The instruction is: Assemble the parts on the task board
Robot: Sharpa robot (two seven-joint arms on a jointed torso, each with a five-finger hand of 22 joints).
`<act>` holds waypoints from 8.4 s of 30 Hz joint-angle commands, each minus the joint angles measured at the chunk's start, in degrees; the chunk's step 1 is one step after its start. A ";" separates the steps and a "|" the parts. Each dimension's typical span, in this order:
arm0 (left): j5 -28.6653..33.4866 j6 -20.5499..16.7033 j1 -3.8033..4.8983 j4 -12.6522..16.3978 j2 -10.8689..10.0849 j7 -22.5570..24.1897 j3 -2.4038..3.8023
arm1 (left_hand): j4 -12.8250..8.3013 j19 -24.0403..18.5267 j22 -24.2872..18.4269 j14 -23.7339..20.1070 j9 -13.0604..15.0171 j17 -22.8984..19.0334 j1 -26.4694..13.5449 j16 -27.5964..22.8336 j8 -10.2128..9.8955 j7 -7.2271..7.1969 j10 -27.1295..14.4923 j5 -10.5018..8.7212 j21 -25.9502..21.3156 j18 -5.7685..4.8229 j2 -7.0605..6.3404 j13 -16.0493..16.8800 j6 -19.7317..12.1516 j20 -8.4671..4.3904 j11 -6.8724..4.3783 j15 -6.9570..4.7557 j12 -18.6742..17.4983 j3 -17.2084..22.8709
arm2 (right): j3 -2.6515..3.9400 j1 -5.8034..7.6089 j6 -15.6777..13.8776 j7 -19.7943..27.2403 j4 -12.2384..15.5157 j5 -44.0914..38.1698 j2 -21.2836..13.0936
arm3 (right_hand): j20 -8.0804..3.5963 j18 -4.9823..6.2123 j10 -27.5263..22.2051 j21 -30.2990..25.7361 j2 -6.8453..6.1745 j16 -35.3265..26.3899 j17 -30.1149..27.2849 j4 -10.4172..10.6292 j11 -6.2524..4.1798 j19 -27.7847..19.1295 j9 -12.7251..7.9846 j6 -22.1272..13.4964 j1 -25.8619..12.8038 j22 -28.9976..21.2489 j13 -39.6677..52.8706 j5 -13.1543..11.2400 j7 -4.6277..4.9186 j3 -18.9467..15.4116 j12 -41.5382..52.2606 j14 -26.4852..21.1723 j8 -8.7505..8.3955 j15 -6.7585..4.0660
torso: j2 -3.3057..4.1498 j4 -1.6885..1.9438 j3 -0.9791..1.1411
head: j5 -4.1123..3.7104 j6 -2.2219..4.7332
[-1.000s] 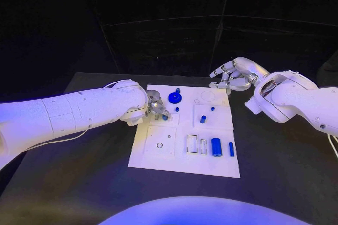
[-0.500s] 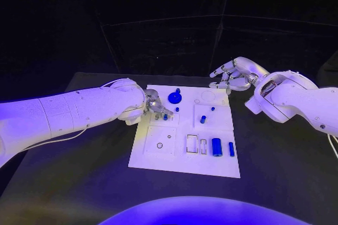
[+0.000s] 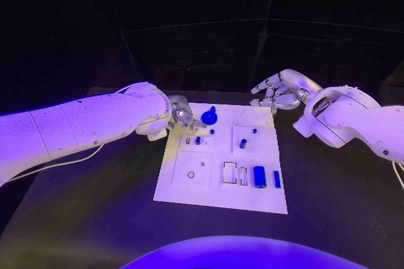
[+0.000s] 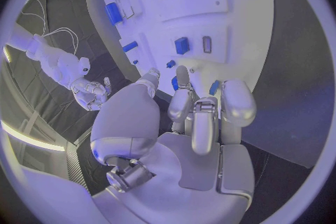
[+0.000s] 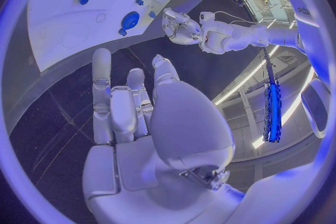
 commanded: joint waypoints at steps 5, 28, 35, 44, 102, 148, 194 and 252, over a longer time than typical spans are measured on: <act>0.34 10.64 3.20 -4.15 0.68 -0.27 1.30 | 0.01 -2.17 -3.23 6.05 -2.77 15.09 3.95 0.18 -4.70 2.36 -3.84 -0.17 -2.84 -0.36 1.88 -5.65 -5.36 1.19 2.00 1.29 -4.63 -3.00 | 0.03 0.12 -0.18 0.24 -0.20 -0.04 0.14 | -0.11 0.77 -0.12 -0.39 -0.30 -0.23 -0.08 0.45 -0.26 0.31 0.03 -0.44 -0.10 -0.07 -0.04 0.08 0.06 -0.02 -0.20 0.61 0.21 -0.29 | 0.04 0.02 0.08 | 0.22 0.42; -3.36 17.63 2.76 -26.47 11.42 -0.17 1.41 | 1.90 -1.71 -2.46 6.05 -4.79 15.09 4.58 0.18 -5.56 2.23 -3.61 -0.16 -2.59 -0.31 3.56 -5.28 -3.11 1.69 2.08 1.45 -3.99 -7.45 | 0.03 0.11 0.00 0.52 -0.77 -0.04 1.29 | -0.11 0.77 -0.10 -0.41 -0.26 -0.20 0.00 0.48 -0.27 0.33 0.03 -0.45 -0.06 -0.08 -0.04 0.09 0.05 -0.01 -0.17 0.63 0.23 -0.30 | 0.58 -1.02 -0.16 | 1.54 0.71; -3.52 17.69 1.36 -29.26 13.02 0.31 1.38 | 2.09 -1.70 -2.46 6.05 -4.90 15.09 4.70 0.18 -5.47 2.13 -3.61 -0.17 -2.62 -0.30 3.51 -5.33 -2.80 1.64 1.98 1.38 -3.98 -8.13 | 0.03 0.11 -0.07 0.63 -0.89 -0.04 1.43 | -0.11 0.78 -0.10 -0.43 -0.21 -0.19 0.03 0.48 -0.28 0.34 0.03 -0.45 0.00 -0.10 -0.07 0.12 0.04 0.02 -0.17 0.64 0.24 -0.30 | 0.53 -1.13 -0.14 | 1.67 0.58; -3.56 18.47 0.56 -30.38 13.70 0.57 1.37 | 2.00 -1.72 -2.49 6.05 -5.10 15.09 5.42 0.18 -5.54 2.10 -3.69 -0.16 -2.68 -0.29 3.65 -5.43 -2.74 1.59 1.94 1.34 -4.04 -8.68 | 0.04 0.10 -0.11 0.71 -0.94 -0.04 1.49 | -0.11 0.78 -0.08 -0.46 -0.14 -0.17 0.08 0.50 -0.29 0.36 0.03 -0.46 0.09 -0.11 -0.08 0.15 0.03 0.06 -0.16 0.66 0.25 -0.31 | 0.44 -1.05 -0.12 | 1.47 0.54; -2.11 17.47 0.35 -26.18 11.81 3.14 1.34 | -12.82 -1.88 -2.08 6.05 -7.99 15.09 21.60 0.18 -6.62 2.09 -3.98 -0.07 -3.22 -0.31 8.77 -6.92 -3.19 1.55 1.86 1.41 -5.45 9.87 | 0.04 0.10 0.00 0.73 -1.39 -0.04 1.66 | -0.13 0.79 -0.05 -0.55 0.08 -0.25 0.09 0.52 -0.33 0.44 0.03 -0.48 0.47 -0.18 -0.12 0.23 0.01 0.23 -0.09 0.69 0.31 -0.34 | 0.36 -1.35 -0.13 | 1.79 -0.20; -2.34 0.70 -2.47 0.23 -4.06 2.47 0.93 | -15.74 -1.11 -0.64 6.05 -7.32 15.09 14.46 0.18 -3.62 1.79 -2.61 -0.10 -2.61 -0.47 2.79 -7.73 -2.70 1.50 1.51 1.26 -5.56 25.13 | 0.03 0.10 0.14 0.78 -2.35 0.19 1.76 | -0.14 0.79 -0.09 -0.58 0.11 -0.33 0.02 0.54 -0.33 0.47 0.03 -0.48 0.54 -0.20 -0.20 0.30 0.01 0.25 -0.13 0.69 0.33 -0.35 | 0.15 -1.00 -0.19 | 2.65 -0.91; -3.57 5.84 -2.73 0.35 -3.58 0.80 -0.27 | -15.32 -1.20 -0.79 6.05 -7.14 15.09 13.24 0.18 -3.06 1.66 -2.45 -0.11 -2.81 -0.43 2.48 -7.77 -2.54 1.47 1.44 1.22 -5.54 26.34 | 0.03 0.10 0.47 0.91 -2.42 0.34 1.98 | -0.15 0.78 -0.16 -0.65 0.09 -0.35 0.06 0.66 -0.32 0.51 0.03 -0.49 0.55 -0.25 -0.37 0.33 0.02 0.21 -0.20 0.71 0.37 -0.35 | 0.12 -1.09 -0.17 | 2.71 -1.43; -2.84 7.33 -2.68 -3.34 -1.25 0.02 -0.26 | -6.20 0.28 1.82 6.05 -5.48 15.09 -2.19 0.18 0.48 0.16 -0.57 -0.09 -1.40 -0.94 -0.56 -4.64 1.06 0.61 0.33 0.30 -2.63 15.95 | 0.03 0.09 0.49 1.07 -2.58 0.42 2.32 | -0.16 0.78 -0.20 -0.72 0.11 -0.43 0.05 0.77 -0.32 0.56 0.03 -0.50 0.61 -0.30 -0.49 0.36 0.02 0.20 -0.22 0.72 0.41 -0.35 | 0.08 -1.09 -0.16 | 2.18 -2.06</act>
